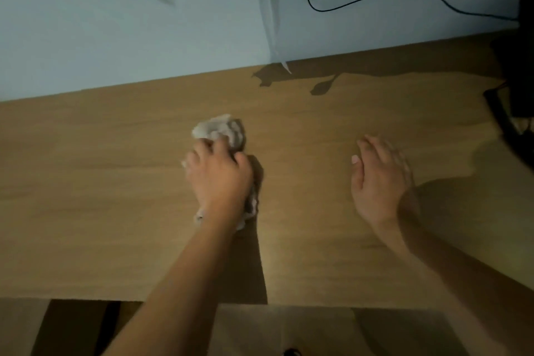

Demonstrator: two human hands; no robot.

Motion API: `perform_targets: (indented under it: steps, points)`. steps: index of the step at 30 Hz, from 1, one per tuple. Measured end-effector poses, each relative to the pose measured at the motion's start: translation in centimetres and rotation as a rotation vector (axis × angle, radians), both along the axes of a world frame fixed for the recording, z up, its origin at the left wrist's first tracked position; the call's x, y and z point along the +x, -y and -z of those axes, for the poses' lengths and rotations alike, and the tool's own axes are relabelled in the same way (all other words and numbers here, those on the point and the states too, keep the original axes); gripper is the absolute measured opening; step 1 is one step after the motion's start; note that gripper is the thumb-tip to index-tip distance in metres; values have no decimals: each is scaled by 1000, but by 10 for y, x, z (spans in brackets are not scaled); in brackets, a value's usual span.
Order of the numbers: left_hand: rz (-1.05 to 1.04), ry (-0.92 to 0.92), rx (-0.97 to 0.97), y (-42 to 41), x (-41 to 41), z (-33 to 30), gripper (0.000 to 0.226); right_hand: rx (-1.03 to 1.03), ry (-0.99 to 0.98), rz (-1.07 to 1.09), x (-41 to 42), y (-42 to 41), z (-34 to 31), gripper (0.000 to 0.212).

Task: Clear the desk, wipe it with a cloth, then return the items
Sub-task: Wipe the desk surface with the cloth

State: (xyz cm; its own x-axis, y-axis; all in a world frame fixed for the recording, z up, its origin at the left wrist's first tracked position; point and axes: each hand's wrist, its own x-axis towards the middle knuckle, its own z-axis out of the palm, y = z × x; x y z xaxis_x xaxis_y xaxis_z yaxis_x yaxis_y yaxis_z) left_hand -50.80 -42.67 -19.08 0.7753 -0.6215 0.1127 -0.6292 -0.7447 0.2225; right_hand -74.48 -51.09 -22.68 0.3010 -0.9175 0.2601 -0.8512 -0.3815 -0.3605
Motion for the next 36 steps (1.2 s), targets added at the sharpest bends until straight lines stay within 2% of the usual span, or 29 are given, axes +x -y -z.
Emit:
perform_targets:
  steps: [3,5,6,7,9,11,13,14,16,20,22,23,27,29,32,36]
  points:
    - [569,-44,-44,-15,-84,-1,50,6,2,-17,-1,2,1,44]
    - [833,-127,-40,-17,-79,-5,49,1,14,-31,-1,4,1,45]
    - [814,-125,-78,-6,-57,-6,50,-6,18,-30,0,3,-1,45]
    - [700,-86,-107,7,-31,-5,51,-8,18,-22,1,3,-1,45]
    - [318,-20,-129,41,29,-2,52,6,17,-16,1,2,-2,45]
    - [-31,-83,-87,73,67,-6,51,9,27,-29,1,3,-2,43]
    - [-165,-99,-37,105,62,-3,50,27,13,-33,-1,3,-4,40]
    - [-121,-91,-26,119,47,-2,49,47,0,-27,-1,2,-6,38]
    - [104,-56,-15,145,9,1,48,70,-3,-15,-1,1,-6,37]
    - [781,-55,36,150,-37,-4,48,4,27,-36,-3,0,-3,35]
    - [962,-100,49,137,-23,-8,51,10,28,-30,-2,1,-2,35]
    - [957,-115,40,124,-15,-8,52,7,35,-26,-2,1,-2,36]
    - [700,-96,28,11,-32,-7,46,6,14,-42,0,3,-3,40]
    - [800,-115,47,-38,-60,-6,46,41,-7,-50,-1,3,-4,42]
    - [890,-107,20,-49,-68,-2,43,86,-26,-50,-2,1,-5,43]
    - [768,-80,18,-45,-70,-1,47,98,-56,-53,-2,0,-9,42]
